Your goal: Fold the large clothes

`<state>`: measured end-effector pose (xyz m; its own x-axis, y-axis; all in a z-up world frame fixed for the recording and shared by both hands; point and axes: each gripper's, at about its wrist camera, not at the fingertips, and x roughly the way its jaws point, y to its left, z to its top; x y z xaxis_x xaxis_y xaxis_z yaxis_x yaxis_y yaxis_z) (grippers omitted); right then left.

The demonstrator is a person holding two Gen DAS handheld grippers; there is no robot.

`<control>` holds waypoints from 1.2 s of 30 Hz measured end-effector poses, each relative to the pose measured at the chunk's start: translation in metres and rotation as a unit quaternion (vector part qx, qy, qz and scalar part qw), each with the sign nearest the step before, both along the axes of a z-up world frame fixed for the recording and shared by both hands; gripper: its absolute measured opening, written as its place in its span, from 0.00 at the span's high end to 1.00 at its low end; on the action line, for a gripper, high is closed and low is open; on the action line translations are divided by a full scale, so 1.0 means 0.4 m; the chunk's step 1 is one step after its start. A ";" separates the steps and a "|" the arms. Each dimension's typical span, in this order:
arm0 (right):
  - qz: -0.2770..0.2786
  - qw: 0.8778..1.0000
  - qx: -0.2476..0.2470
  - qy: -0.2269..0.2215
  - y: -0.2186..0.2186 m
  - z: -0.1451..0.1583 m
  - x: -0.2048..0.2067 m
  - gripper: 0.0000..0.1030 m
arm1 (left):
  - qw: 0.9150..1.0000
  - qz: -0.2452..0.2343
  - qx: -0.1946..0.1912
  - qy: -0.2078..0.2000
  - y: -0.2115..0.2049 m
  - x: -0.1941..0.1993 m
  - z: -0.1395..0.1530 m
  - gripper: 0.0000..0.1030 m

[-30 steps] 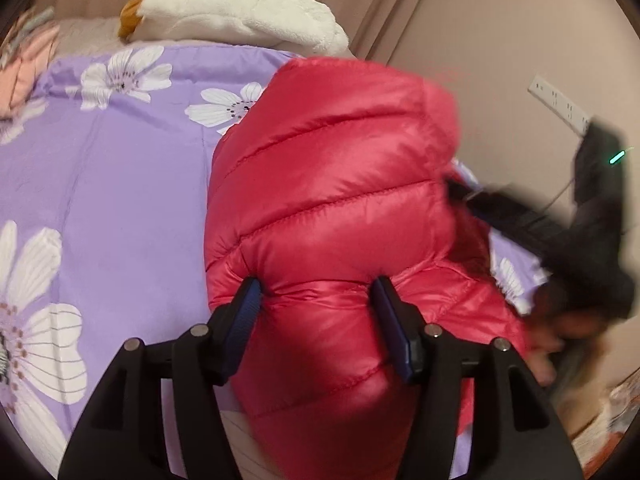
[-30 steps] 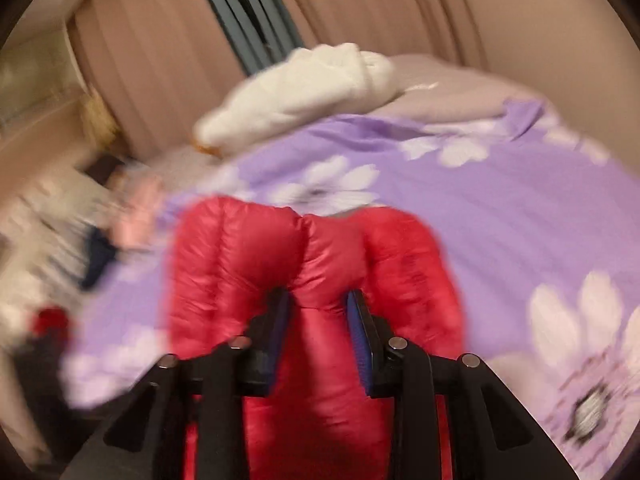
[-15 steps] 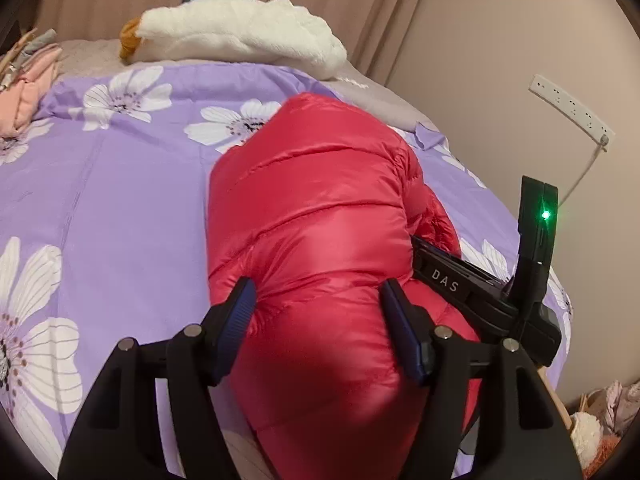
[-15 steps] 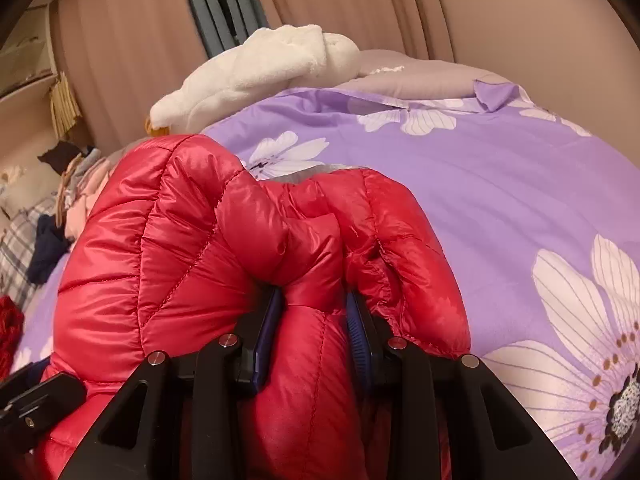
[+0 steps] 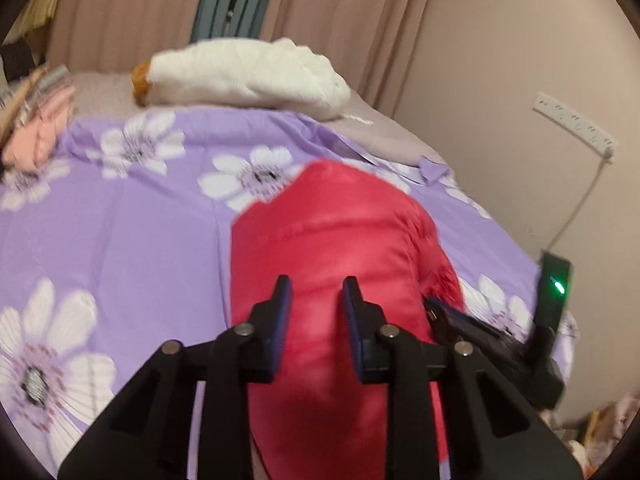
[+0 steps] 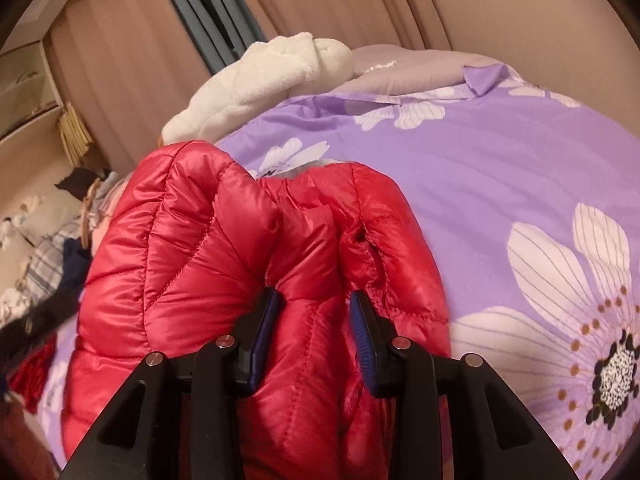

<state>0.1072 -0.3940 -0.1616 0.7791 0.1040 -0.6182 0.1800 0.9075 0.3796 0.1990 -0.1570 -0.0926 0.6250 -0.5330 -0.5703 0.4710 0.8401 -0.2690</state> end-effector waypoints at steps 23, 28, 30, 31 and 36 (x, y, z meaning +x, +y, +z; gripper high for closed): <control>0.002 1.000 0.020 0.001 -0.006 -0.042 0.003 0.65 | 0.998 0.061 -0.019 0.016 -0.121 0.180 -0.157 0.76; 0.001 1.000 0.011 0.004 -0.002 -0.045 0.007 0.65 | 0.997 0.071 -0.014 0.002 -0.133 0.173 -0.162 0.76; 0.000 1.000 0.010 0.006 -0.003 -0.045 0.009 0.65 | 0.997 0.076 -0.013 -0.001 -0.134 0.172 -0.164 0.76; -0.001 1.000 0.007 0.006 0.000 -0.045 0.010 0.65 | 0.997 0.077 -0.015 -0.001 -0.133 0.171 -0.166 0.76; -0.001 1.000 0.002 0.006 0.003 -0.043 0.013 0.65 | 0.997 0.079 -0.021 -0.003 -0.129 0.168 -0.169 0.76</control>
